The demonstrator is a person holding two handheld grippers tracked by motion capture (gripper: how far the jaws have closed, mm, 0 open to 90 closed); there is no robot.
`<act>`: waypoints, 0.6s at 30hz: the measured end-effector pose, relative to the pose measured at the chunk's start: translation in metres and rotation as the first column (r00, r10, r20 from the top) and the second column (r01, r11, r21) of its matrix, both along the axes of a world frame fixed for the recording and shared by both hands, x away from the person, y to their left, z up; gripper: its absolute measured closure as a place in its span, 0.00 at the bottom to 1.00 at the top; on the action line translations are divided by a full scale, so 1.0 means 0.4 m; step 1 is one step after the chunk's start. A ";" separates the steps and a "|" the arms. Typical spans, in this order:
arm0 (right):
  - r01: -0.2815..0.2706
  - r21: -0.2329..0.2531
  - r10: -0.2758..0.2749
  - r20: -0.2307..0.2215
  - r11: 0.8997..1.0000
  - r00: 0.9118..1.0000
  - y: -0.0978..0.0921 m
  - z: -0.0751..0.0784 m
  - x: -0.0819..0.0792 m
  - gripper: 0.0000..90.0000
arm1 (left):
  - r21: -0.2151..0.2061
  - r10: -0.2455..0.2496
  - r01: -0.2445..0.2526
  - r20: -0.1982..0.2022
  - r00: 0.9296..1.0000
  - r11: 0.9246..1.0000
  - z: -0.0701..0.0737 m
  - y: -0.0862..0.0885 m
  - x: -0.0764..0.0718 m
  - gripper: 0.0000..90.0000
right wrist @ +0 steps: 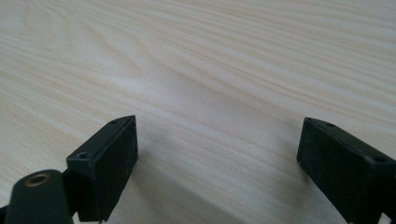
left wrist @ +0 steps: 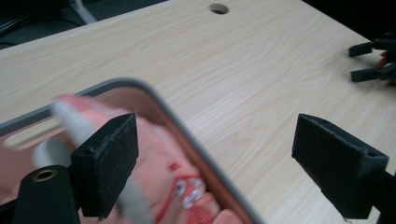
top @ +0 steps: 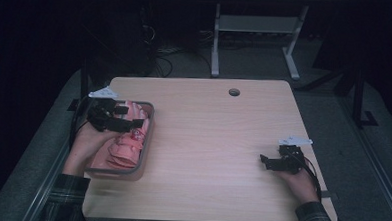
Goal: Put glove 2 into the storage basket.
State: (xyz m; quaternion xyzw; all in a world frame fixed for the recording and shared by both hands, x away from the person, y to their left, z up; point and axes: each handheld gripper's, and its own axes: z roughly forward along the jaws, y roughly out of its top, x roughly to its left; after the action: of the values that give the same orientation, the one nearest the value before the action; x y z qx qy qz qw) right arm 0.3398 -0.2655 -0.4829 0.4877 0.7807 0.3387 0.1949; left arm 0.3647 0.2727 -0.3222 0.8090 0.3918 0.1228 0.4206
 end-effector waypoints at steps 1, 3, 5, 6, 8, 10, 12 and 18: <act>0.000 0.000 0.000 0.000 1.000 1.000 0.000 0.000 0.000 0.13 | -0.001 -0.007 0.007 0.003 1.000 1.000 0.000 -0.011 -0.001 0.16; 0.000 0.000 0.000 0.000 1.000 1.000 0.000 0.000 0.000 0.13 | -0.001 -0.023 0.023 0.007 1.000 1.000 -0.003 -0.035 -0.002 0.16; 0.000 0.000 0.000 -0.001 1.000 1.000 0.000 0.000 0.000 0.13 | 0.007 -0.045 0.045 0.014 0.999 0.999 -0.005 -0.061 -0.005 0.16; 0.000 0.000 0.000 -0.001 1.000 1.000 0.000 0.000 0.000 0.13 | 0.007 -0.045 0.045 0.014 0.999 0.999 -0.005 -0.061 -0.005 0.16; 0.000 0.000 0.000 0.000 1.000 1.000 0.000 0.000 0.000 0.13 | -0.001 -0.064 0.064 0.018 0.998 0.998 -0.010 -0.094 -0.011 0.16; 0.000 -0.001 0.000 0.000 1.000 1.000 0.000 0.000 0.000 0.13 | 0.001 -0.086 0.086 0.019 0.996 0.996 -0.013 -0.115 -0.016 0.16; 0.001 0.000 -0.001 -0.001 1.000 1.000 0.000 0.000 0.000 0.13 | -0.002 -0.100 0.100 0.021 0.995 0.995 -0.019 -0.135 -0.021 0.16; 0.001 0.000 -0.001 0.000 1.000 1.000 0.000 0.000 0.000 0.13 | -0.006 -0.131 0.131 0.026 0.991 0.991 -0.054 -0.198 -0.038 0.16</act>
State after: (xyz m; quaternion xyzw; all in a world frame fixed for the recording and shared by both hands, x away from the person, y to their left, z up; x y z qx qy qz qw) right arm 0.3398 -0.2655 -0.4829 0.4880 0.7806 0.3385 0.1948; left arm 0.3494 0.1934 -0.3436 0.8298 0.3327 0.1039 0.4358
